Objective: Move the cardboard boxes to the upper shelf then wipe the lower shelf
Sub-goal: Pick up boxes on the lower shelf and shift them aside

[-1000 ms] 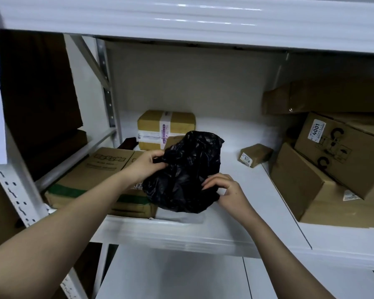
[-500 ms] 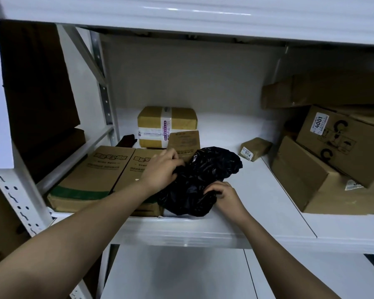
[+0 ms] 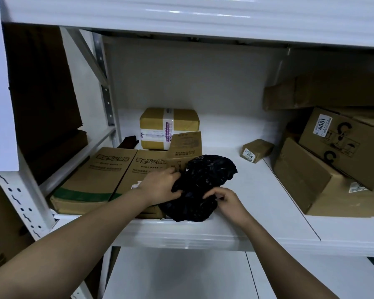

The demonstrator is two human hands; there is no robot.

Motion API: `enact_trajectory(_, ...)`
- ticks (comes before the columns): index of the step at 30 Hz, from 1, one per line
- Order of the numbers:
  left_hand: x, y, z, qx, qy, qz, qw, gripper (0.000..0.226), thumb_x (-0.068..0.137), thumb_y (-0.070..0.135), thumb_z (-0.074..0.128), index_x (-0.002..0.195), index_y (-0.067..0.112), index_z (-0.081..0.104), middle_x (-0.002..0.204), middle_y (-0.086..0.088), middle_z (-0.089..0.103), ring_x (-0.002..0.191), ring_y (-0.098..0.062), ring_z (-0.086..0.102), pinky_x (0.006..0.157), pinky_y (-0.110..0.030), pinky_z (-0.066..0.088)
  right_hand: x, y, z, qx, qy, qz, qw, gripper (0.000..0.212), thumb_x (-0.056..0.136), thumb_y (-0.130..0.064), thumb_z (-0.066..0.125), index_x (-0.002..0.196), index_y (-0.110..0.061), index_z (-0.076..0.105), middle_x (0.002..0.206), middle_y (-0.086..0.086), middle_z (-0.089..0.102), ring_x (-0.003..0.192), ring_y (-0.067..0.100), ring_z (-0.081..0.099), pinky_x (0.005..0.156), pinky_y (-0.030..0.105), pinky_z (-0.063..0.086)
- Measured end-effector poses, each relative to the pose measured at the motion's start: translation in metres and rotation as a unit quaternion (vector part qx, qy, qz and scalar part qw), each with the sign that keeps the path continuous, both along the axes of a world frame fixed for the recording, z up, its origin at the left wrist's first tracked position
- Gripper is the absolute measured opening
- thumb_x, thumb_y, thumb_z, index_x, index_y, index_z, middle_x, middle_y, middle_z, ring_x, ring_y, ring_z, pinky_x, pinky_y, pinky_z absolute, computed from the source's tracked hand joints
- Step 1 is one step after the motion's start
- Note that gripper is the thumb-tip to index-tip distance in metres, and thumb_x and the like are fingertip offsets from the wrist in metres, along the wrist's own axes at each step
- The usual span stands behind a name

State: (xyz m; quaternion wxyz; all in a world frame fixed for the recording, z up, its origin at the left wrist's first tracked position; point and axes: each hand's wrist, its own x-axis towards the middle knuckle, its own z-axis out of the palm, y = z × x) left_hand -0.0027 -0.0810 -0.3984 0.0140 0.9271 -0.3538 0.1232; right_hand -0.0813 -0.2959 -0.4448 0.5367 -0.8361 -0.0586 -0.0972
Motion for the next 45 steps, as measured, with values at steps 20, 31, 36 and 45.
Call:
enact_trajectory(20, -0.033, 0.025, -0.007, -0.098, -0.249, -0.148, 0.952, 0.037, 0.077, 0.04, 0.055, 0.104, 0.016, 0.048, 0.097, -0.006, 0.057, 0.091, -0.022, 0.056, 0.078, -0.033, 0.038, 0.019, 0.017, 0.026, -0.103, -0.144, -0.154, 0.972, 0.022, 0.084, -0.026, 0.068, 0.105, -0.024, 0.061, 0.086, -0.012, 0.05, 0.09, 0.012, 0.051, 0.075, 0.02, 0.04)
enact_trajectory(31, -0.038, 0.004, -0.013, 0.093, -0.241, -0.184, 0.948, 0.037, 0.07, 0.023, 0.073, 0.105, 0.031, 0.066, 0.082, 0.001, 0.057, 0.069, -0.018, 0.056, 0.072, -0.031, 0.04, 0.017, 0.025, 0.021, 0.09, -0.062, -0.091, 0.99, 0.035, 0.091, 0.0, 0.048, 0.105, -0.029, 0.06, 0.072, -0.007, 0.064, 0.068, 0.007, 0.058, 0.071, 0.021, 0.048)
enact_trajectory(36, -0.036, -0.01, -0.014, 0.125, -0.23, -0.132, 0.956, 0.042, 0.053, 0.014, 0.078, 0.092, 0.023, 0.064, 0.083, -0.004, 0.06, 0.065, -0.021, 0.058, 0.065, -0.031, 0.047, 0.021, 0.03, 0.021, -0.063, -0.11, -0.103, 0.986, 0.033, 0.082, -0.007, 0.064, 0.104, -0.031, 0.058, 0.101, -0.01, 0.053, 0.077, 0.005, 0.056, 0.075, 0.016, 0.045)
enact_trajectory(45, -0.035, 0.003, 0.011, 0.009, -0.152, -0.225, 0.962, 0.019, 0.084, 0.03, 0.051, 0.079, 0.019, 0.066, 0.067, 0.004, 0.061, 0.052, -0.014, 0.056, 0.045, -0.023, 0.043, 0.023, 0.038, 0.01, -0.294, -0.083, -0.051, 0.951, 0.025, 0.082, -0.024, 0.062, 0.105, -0.021, 0.054, 0.092, -0.008, 0.061, 0.095, 0.018, 0.048, 0.069, 0.028, 0.04)
